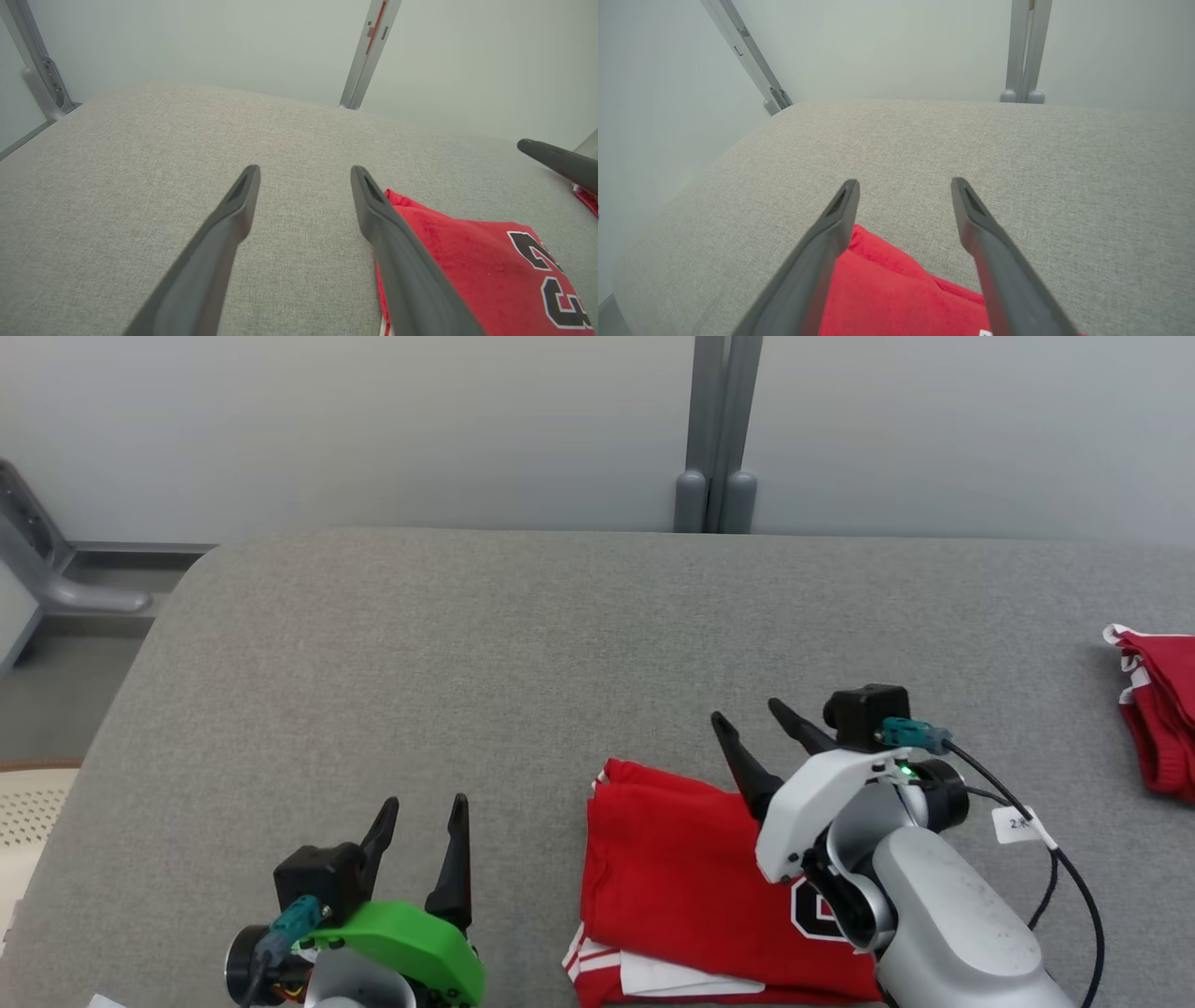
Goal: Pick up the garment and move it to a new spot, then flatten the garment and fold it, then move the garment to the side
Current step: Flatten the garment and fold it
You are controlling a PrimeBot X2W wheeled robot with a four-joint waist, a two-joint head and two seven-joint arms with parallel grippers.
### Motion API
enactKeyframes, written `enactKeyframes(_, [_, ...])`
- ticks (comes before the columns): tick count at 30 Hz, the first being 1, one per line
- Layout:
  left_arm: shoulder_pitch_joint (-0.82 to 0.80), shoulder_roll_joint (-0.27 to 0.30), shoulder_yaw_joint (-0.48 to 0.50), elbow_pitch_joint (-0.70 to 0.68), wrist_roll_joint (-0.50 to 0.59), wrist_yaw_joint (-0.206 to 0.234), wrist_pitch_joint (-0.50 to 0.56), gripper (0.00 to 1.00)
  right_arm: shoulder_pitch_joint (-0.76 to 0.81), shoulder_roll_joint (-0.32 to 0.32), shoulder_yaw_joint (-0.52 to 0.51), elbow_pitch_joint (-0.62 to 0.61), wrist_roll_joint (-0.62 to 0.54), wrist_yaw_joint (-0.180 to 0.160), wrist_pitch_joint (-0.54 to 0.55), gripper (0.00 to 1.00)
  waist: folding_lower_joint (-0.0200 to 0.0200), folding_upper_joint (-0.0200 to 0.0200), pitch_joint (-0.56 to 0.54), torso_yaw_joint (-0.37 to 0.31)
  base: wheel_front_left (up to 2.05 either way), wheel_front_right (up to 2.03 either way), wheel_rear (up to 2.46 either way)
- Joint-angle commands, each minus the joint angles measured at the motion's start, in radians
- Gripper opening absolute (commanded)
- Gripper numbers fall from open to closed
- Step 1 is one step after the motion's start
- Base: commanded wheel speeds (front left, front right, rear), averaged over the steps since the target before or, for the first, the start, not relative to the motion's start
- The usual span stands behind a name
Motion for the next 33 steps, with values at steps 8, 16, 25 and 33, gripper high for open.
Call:
enactKeyframes(8, [-0.042, -0.054, -0.012, 0.075, 0.032, -0.022, -0.072, 1.0, 0.127, -0.003, -0.175, -0.095, -0.186, 0.0, -0.086, 1.0, 0.0, 0.0, -0.024, -0.058, 0.0, 0.0, 0.0])
enactKeyframes(16, [0.001, -0.088, 0.002, 0.156, 0.044, -0.057, -0.106, 1.0, 0.295, -0.002, -0.273, -0.219, -0.245, 0.0, -0.115, 1.0, 0.0, 0.0, -0.055, -0.069, 0.0, 0.0, 0.0])
enactKeyframes(25, [0.046, -0.099, 0.047, 0.178, 0.084, -0.057, -0.113, 1.0, 0.415, -0.002, -0.337, -0.328, -0.231, 0.0, -0.168, 1.0, 0.0, 0.0, -0.074, -0.068, 0.0, 0.0, 0.0])
enactKeyframes(33, [0.079, -0.11, 0.089, 0.161, 0.12, -0.068, -0.113, 1.0, 0.447, -0.002, -0.341, -0.351, -0.208, 0.0, -0.187, 1.0, 0.0, 0.0, -0.084, -0.069, 0.0, 0.0, 0.0])
